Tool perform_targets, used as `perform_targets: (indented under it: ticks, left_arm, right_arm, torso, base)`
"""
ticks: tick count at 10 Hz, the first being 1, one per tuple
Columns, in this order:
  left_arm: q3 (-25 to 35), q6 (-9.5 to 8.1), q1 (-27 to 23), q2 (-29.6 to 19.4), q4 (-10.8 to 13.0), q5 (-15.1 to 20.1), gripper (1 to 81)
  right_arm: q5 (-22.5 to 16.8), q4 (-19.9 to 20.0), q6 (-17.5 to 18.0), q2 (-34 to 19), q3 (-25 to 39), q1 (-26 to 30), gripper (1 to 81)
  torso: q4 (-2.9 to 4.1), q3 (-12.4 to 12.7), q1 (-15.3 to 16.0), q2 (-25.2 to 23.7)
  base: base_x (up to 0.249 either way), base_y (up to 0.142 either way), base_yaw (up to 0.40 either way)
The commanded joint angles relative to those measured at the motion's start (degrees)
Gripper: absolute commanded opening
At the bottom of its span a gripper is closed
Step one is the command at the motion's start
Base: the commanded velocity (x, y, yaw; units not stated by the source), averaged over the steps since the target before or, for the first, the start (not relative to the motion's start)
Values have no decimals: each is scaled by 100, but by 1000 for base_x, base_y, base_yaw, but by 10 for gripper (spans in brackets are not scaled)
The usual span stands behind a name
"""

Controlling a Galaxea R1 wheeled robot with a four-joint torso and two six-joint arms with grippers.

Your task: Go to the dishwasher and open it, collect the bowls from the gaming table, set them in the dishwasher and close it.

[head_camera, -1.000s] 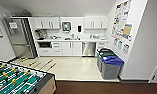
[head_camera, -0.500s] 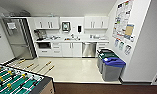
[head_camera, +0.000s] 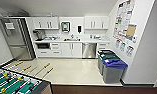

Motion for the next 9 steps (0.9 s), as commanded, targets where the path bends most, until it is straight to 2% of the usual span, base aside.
perform_targets:
  ticks: [1, 9]
  left_arm:
    - [22, 46, -325, -41, -15, 286, 811]
    - [-57, 46, -317, -23, -15, 277, 811]
  right_arm:
    - [-298, -39, -21, -86, 62, 281, 811]
    - [-289, -47, -30, -24, -123, 282, 811]
  torso:
    - [0, 0, 0, 0]
    - [0, 0, 0, 0]
  base:
    - [138, 0, 0]
    - [138, 0, 0]
